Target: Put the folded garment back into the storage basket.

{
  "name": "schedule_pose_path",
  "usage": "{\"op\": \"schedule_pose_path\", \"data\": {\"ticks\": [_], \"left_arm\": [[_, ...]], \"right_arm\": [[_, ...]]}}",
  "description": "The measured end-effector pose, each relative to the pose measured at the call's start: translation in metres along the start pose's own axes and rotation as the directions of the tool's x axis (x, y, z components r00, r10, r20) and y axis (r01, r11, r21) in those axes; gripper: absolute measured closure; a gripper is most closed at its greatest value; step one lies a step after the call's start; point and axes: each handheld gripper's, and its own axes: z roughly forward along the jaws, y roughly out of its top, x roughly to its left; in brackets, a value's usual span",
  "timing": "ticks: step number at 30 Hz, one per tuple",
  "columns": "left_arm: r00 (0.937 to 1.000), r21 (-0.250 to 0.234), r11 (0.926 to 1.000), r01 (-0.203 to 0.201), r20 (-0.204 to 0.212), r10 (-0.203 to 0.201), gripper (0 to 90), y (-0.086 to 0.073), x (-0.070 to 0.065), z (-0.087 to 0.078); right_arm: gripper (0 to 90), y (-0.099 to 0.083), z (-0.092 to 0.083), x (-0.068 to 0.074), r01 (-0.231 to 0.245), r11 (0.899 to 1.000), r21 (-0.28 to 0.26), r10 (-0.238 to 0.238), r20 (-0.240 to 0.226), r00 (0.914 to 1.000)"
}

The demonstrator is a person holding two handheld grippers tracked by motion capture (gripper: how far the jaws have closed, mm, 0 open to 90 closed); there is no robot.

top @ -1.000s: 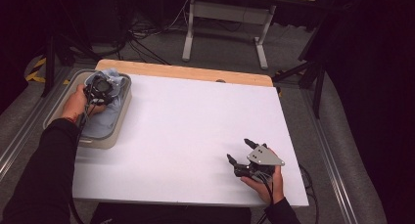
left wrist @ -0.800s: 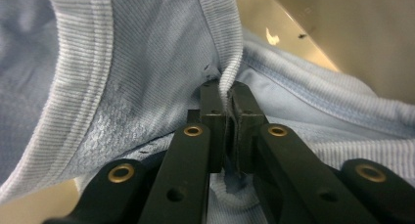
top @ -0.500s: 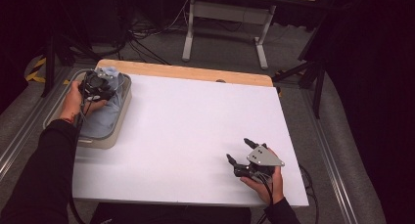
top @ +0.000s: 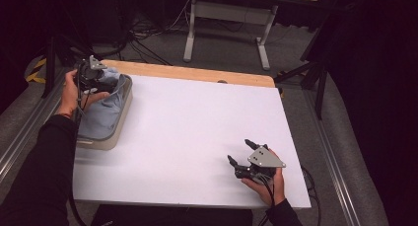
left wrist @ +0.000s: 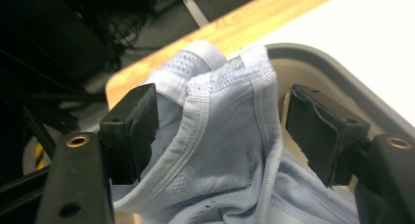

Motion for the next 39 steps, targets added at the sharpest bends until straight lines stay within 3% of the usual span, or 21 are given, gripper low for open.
{"op": "schedule_pose_path", "data": {"ticks": [2, 9, 11, 12, 14, 17, 21, 25, 26, 27, 32, 35, 39], "left_arm": [[0.9999, 0.046, 0.9989, -0.009, 0.006, 0.008, 21.3, 0.006, 0.003, 0.006], [0.9992, 0.108, 0.9941, 0.012, 0.038, -0.016, 19.9, 0.009, 0.008, 0.022], [0.9999, 0.126, 0.992, 0.004, 0.015, -0.006, 30.3, 0.008, 0.009, 0.028], [0.9999, 0.145, 0.9893, 0.016, 0.004, -0.016, 30.3, 0.007, 0.009, 0.031], [0.9998, 0.146, 0.9891, 0.021, -0.007, -0.021, 43.5, 0.006, 0.01, 0.032], [0.9993, 0.133, 0.9907, 0.027, 0.023, -0.03, 74.0, 0.003, 0.017, 0.029], [0.9988, 0.15, 0.9886, 0.004, 0.048, -0.011, 82.7, 0.002, 0.016, 0.028], [0.9968, 0.179, 0.9826, -0.05, 0.071, 0.038, 84.3, -0.001, 0.009, 0.03], [0.9947, 0.199, 0.9781, -0.061, 0.093, 0.043, 84.4, -0.004, 0.006, 0.032], [0.9947, 0.199, 0.9781, -0.061, 0.093, 0.043, 84.3, -0.004, 0.006, 0.032], [0.9879, 0.25, 0.9607, -0.121, 0.125, 0.092, 84.2, -0.011, -0.005, 0.038], [0.9882, 0.26, 0.9589, -0.114, 0.13, 0.082, 84.1, -0.012, -0.005, 0.039], [0.9907, 0.244, 0.9661, -0.085, 0.124, 0.056, 81.8, -0.013, -0.003, 0.036]], "right_arm": [[21.9, 0.0, 0.001, 0.001, 0.005, 1.0, -0.001, -0.005, -0.004, 1.0], [21.9, -0.001, 0.003, 0.002, 0.009, 1.0, 0.011, -0.009, -0.008, 0.9999], [21.9, -0.001, 0.003, 0.002, 0.008, 1.0, 0.011, -0.008, -0.004, 1.0], [21.9, -0.001, 0.003, 0.002, 0.008, 1.0, 0.011, -0.008, -0.004, 1.0], [22.0, -0.002, 0.003, 0.002, 0.007, 1.0, 0.008, -0.007, -0.003, 1.0], [22.1, -0.002, 0.004, 0.001, 0.004, 1.0, 0.008, -0.004, -0.003, 1.0], [22.2, -0.002, 0.004, 0.002, 0.004, 1.0, 0.01, -0.004, -0.007, 1.0], [22.2, -0.002, 0.004, 0.003, 0.007, 1.0, 0.011, -0.007, -0.011, 0.9999], [22.2, -0.002, 0.004, 0.003, 0.008, 1.0, 0.012, -0.008, -0.012, 0.9999], [22.2, -0.002, 0.005, 0.003, 0.008, 1.0, 0.014, -0.008, -0.012, 0.9999], [22.2, -0.001, 0.005, 0.004, 0.013, 1.0, 0.015, -0.013, -0.016, 0.9998], [22.2, -0.001, 0.005, 0.004, 0.011, 1.0, 0.016, -0.01, -0.018, 0.9998], [22.1, -0.001, 0.005, 0.005, 0.017, 1.0, 0.017, -0.016, -0.021, 0.9997]]}}
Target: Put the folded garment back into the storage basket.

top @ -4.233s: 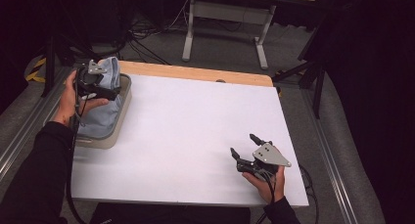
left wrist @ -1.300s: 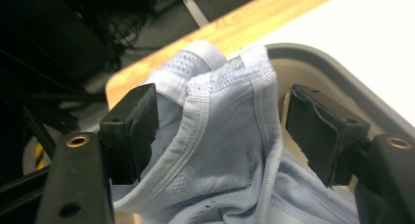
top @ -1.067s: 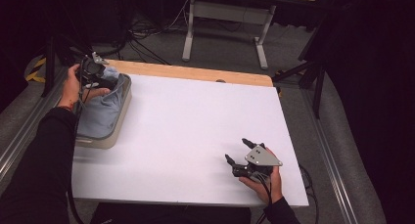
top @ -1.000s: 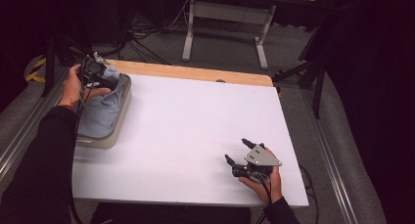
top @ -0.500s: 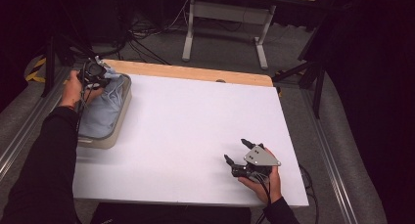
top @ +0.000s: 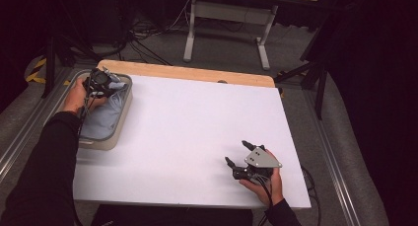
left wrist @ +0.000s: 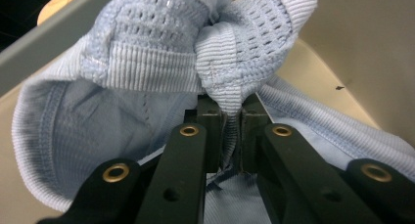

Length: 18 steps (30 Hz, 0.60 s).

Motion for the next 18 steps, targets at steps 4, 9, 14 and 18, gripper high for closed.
{"op": "schedule_pose_path", "data": {"ticks": [4, 9, 14, 18], "left_arm": [[0.9996, -0.042, 0.9989, 0.021, -0.017, -0.022, 69.7, -0.003, 0.002, -0.007], [0.9991, -0.093, 0.9948, 0.041, -0.004, -0.042, 55.7, -0.008, 0.004, -0.017], [0.9982, -0.134, 0.9893, 0.058, -0.005, -0.059, 44.8, -0.009, 0.005, -0.031], [0.996, -0.18, 0.98, 0.085, -0.013, -0.088, 35.5, -0.012, 0.009, -0.043]], "right_arm": [[22.2, 0.0, 0.0, 0.0, -0.002, 1.0, -0.001, 0.002, -0.001, 1.0], [22.2, 0.001, 0.0, 0.0, 0.001, 1.0, -0.002, -0.001, -0.005, 1.0], [22.2, 0.001, 0.0, 0.001, 0.002, 1.0, 0.0, -0.002, -0.006, 1.0], [22.2, 0.002, -0.001, 0.002, 0.009, 1.0, -0.001, -0.009, -0.003, 1.0]]}}
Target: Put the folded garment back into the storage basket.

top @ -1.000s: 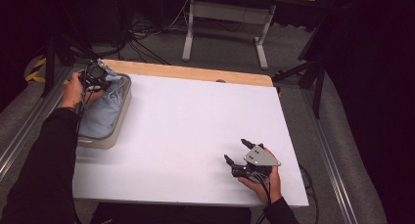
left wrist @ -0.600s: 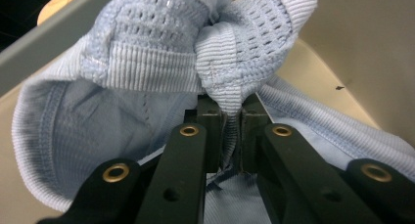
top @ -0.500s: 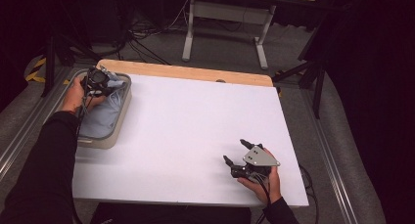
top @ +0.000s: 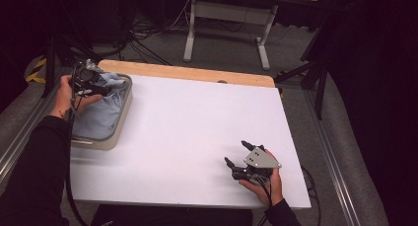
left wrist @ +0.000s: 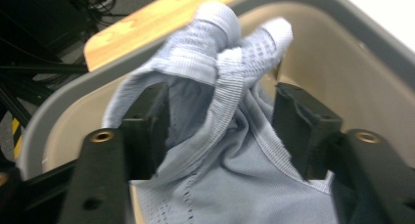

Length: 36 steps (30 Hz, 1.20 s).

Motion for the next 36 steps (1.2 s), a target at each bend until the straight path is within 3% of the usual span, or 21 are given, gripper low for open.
{"op": "schedule_pose_path", "data": {"ticks": [4, 8, 9, 10, 11, 14, 16, 18, 25, 29, 33, 36], "left_arm": [[0.9997, -0.019, 0.9996, 0.021, 0.011, -0.02, 34.4, -0.004, 0.002, -0.011], [0.9998, -0.017, 0.9998, 0.007, 0.016, -0.007, 36.2, -0.01, 0.001, -0.018], [0.9996, -0.008, 0.9998, -0.02, 0.019, 0.02, 41.3, -0.014, -0.002, -0.018], [0.9996, -0.008, 0.9998, -0.02, 0.019, 0.02, 44.4, -0.014, -0.002, -0.018], [0.9989, 0.009, 0.9991, -0.041, 0.021, 0.041, 44.4, -0.017, -0.005, -0.018], [0.997, 0.02, 0.9982, -0.057, 0.054, 0.056, 64.0, -0.022, -0.008, -0.017], [0.9959, 0.048, 0.9965, -0.069, 0.063, 0.066, 77.1, -0.025, -0.011, -0.014], [0.9932, 0.104, 0.9898, -0.097, 0.075, 0.09, 81.7, -0.031, -0.014, -0.006], [0.9943, 0.178, 0.9797, -0.092, 0.069, 0.081, 84.0, -0.035, -0.013, 0.006], [0.9899, 0.225, 0.9661, -0.127, 0.091, 0.109, 88.3, -0.035, -0.018, 0.013], [0.9874, 0.241, 0.9626, -0.125, 0.126, 0.097, 89.4, -0.036, -0.019, 0.015], [0.9813, 0.237, 0.961, -0.143, 0.16, 0.107, 89.4, -0.036, -0.019, 0.013]], "right_arm": [[22.6, 0.0, 0.0, 0.0, -0.003, 1.0, -0.002, 0.003, -0.004, 1.0], [23.0, 0.0, 0.0, -0.001, -0.001, 1.0, 0.001, 0.001, -0.009, 1.0], [23.1, 0.0, 0.0, 0.0, -0.003, 1.0, -0.001, 0.003, -0.01, 0.9999], [23.1, 0.0, 0.0, 0.0, -0.003, 1.0, -0.001, 0.003, -0.01, 0.9999], [23.1, 0.0, 0.0, 0.0, -0.001, 1.0, 0.0, 0.001, -0.01, 0.9999], [23.3, 0.001, 0.0, 0.001, 0.0, 1.0, 0.005, 0.001, -0.015, 0.9999], [23.3, 0.001, 0.0, 0.001, 0.005, 1.0, 0.006, -0.005, -0.015, 0.9999], [23.3, 0.001, 0.001, 0.001, 0.006, 1.0, 0.007, -0.006, -0.018, 0.9998], [23.3, 0.001, 0.001, 0.002, 0.01, 1.0, 0.01, -0.009, -0.016, 0.9998], [23.3, 0.0, 0.001, 0.002, 0.011, 1.0, 0.014, -0.01, -0.018, 0.9998], [23.2, 0.0, 0.001, 0.003, 0.014, 1.0, 0.016, -0.013, -0.02, 0.9997], [23.2, 0.0, 0.002, 0.003, 0.011, 1.0, 0.016, -0.011, -0.022, 0.9997]]}}
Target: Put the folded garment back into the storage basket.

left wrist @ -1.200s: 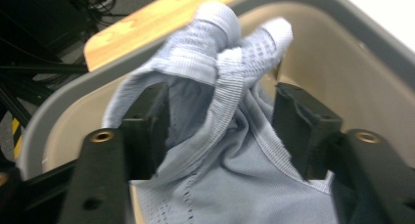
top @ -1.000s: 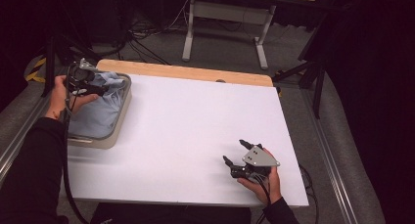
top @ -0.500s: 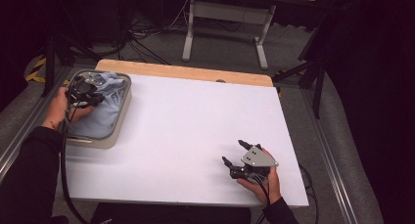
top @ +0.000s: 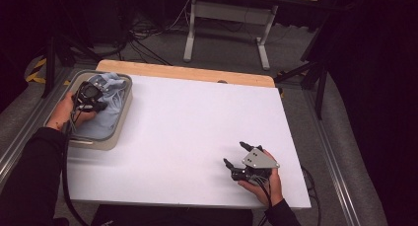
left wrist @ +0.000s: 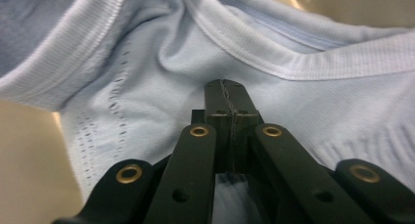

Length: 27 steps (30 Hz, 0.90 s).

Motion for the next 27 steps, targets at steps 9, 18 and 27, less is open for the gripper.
{"op": "schedule_pose_path", "data": {"ticks": [9, 18, 27], "left_arm": [[0.9824, -0.174, 0.9822, 0.069, -0.159, -0.098, 80.4, 0.0, 0.009, -0.022], [0.9642, -0.059, 0.9936, 0.096, -0.242, -0.108, 84.5, 0.002, 0.018, -0.012], [0.9706, 0.033, 0.9931, 0.113, -0.218, -0.103, 89.3, 0.004, 0.016, 0.007]], "right_arm": [[23.2, 0.0, 0.001, 0.001, 0.004, 1.0, 0.003, -0.004, 0.001, 1.0], [23.2, 0.0, 0.002, 0.001, 0.002, 1.0, 0.006, -0.002, -0.003, 1.0], [23.2, -0.001, 0.003, 0.001, 0.006, 1.0, 0.011, -0.006, -0.003, 1.0]]}}
